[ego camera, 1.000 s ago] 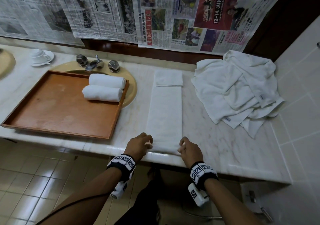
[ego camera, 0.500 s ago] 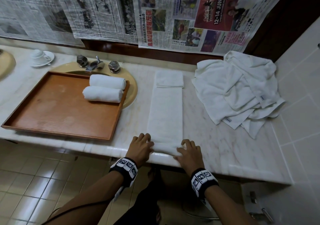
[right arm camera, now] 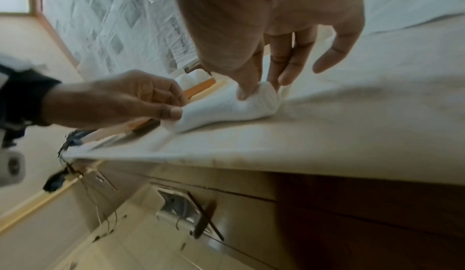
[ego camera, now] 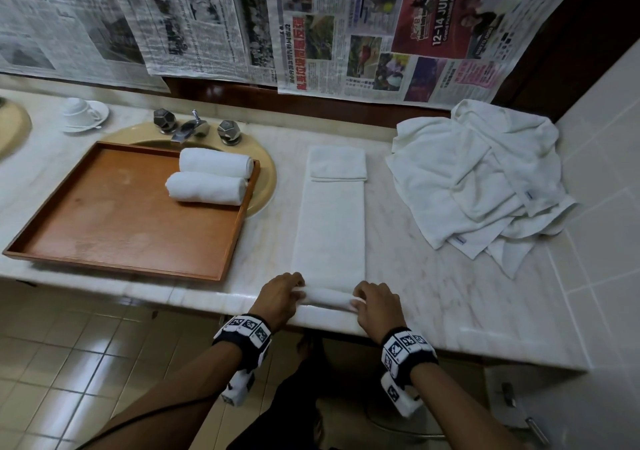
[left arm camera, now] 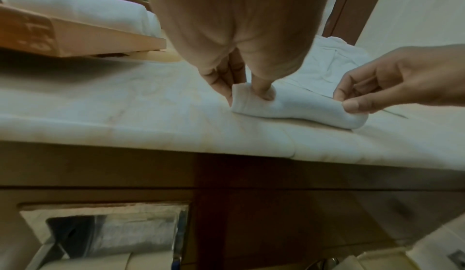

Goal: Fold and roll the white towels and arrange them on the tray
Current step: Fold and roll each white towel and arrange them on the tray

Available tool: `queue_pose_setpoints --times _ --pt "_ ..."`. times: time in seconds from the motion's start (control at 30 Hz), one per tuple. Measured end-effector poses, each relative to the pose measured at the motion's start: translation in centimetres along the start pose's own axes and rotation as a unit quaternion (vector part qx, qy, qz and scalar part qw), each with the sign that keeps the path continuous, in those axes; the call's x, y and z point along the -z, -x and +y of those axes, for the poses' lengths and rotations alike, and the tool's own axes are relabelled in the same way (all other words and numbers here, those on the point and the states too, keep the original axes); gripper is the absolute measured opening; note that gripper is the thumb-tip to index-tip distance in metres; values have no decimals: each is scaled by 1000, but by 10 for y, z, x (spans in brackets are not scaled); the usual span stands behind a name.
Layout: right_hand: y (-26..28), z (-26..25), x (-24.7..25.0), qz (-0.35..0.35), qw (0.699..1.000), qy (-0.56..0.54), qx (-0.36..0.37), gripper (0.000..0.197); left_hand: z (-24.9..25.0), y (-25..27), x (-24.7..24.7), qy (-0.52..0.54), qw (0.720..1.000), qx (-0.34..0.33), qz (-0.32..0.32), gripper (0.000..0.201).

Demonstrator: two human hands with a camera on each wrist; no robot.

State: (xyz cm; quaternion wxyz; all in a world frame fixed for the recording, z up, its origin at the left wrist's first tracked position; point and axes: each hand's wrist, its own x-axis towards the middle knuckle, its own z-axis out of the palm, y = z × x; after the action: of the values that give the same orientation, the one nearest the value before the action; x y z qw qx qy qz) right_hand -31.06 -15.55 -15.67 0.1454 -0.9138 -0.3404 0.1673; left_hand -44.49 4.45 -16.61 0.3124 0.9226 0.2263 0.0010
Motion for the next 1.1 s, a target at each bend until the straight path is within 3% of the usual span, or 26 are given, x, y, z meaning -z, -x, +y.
queue_pose_setpoints --times 0.13,0.3,0.4,0.47,0.63,0.8,0.93,1.0,1.1 --pt "-7 -2 -6 37 999 -19 -28 10 -4 0 -5 -44 998 4 48 12" --pt "-2 0 -15 71 995 1 63 41 1 3 -1 -113 992 -42 45 17" --pt "2 6 -16 80 992 13 102 38 2 9 -3 -164 982 -85 40 23" --pt "10 8 -15 75 989 31 127 27 -2 15 -3 -177 978 -98 51 13" --pt "10 9 -13 50 993 40 103 48 -8 8 7 -214 969 -123 11 37" --pt "-6 11 -8 48 993 47 95 45 3 -7 9 -208 970 -124 5 33" --pt "4 18 -6 30 991 49 122 34 -2 2 3 -148 981 -123 -7 18" --pt "8 22 -6 11 991 33 128 26 -6 10 -1 -103 987 -123 -14 29" --pt "8 22 3 -28 996 -30 78 29 -11 11 -2 -34 994 -97 -43 46"
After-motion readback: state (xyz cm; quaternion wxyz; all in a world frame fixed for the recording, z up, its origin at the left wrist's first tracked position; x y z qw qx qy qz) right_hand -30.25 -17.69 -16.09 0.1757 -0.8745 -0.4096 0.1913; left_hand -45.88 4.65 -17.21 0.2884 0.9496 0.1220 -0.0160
